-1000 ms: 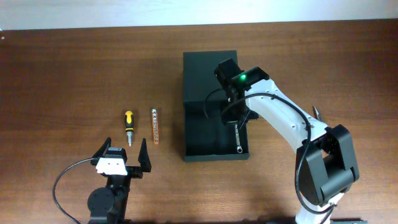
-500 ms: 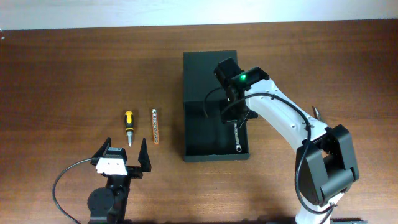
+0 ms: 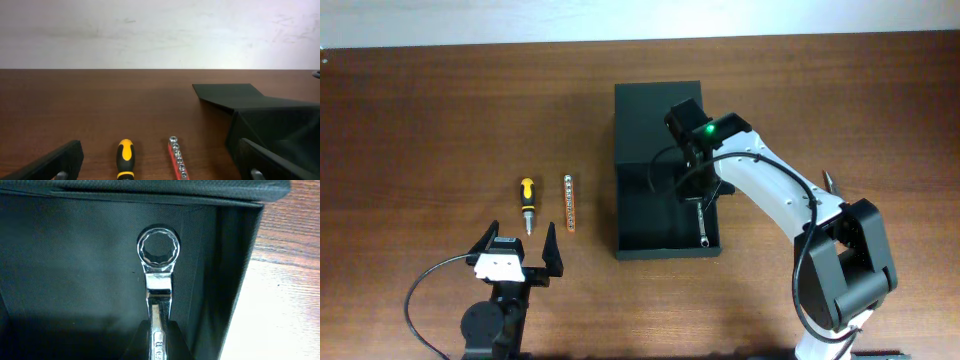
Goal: Pack container
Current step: 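Lower the wrench into the box and open the right gripper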
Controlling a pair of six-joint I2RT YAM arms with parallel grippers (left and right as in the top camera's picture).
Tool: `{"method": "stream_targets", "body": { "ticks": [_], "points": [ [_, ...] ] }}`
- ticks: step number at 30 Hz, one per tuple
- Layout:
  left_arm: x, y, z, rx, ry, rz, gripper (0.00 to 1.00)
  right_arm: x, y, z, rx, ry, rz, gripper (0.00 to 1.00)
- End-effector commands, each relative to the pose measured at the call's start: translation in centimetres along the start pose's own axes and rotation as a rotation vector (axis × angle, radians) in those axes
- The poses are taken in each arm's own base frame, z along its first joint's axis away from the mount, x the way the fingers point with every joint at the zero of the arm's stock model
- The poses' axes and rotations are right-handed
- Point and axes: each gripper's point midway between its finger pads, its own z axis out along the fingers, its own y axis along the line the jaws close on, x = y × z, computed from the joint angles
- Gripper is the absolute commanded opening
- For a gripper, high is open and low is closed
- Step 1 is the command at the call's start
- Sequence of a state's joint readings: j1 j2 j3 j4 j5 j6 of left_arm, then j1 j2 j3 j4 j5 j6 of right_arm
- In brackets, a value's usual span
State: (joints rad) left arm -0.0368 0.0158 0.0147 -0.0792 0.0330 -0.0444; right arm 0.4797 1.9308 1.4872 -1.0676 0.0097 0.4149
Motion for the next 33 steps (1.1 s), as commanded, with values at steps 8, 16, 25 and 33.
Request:
{"method": "stream_targets", "body": {
  "ticks": [8, 16, 25, 33],
  "points": [
    [0.2, 0.3, 0.0, -0.011, 0.003, 0.018, 0.99, -0.2, 0.4, -0.2, -0.013, -0.022, -0.001, 0.04],
    [0.2, 0.3, 0.0, -0.011, 0.003, 0.018, 0.99, -0.5, 0.5, -0.1, -0.017, -0.032, -0.001, 0.04],
    [0.2, 0.3, 0.0, -0.011, 0.003, 0.018, 0.99, 0.1, 0.3, 1.1, -0.013, -0.024, -0.001, 0.04],
    [0.2, 0.3, 0.0, -0.011, 0.003, 0.018, 0.99, 0.4, 0.2, 1.7, -0.011, -0.019, -0.001, 0.04]
  ]
}}
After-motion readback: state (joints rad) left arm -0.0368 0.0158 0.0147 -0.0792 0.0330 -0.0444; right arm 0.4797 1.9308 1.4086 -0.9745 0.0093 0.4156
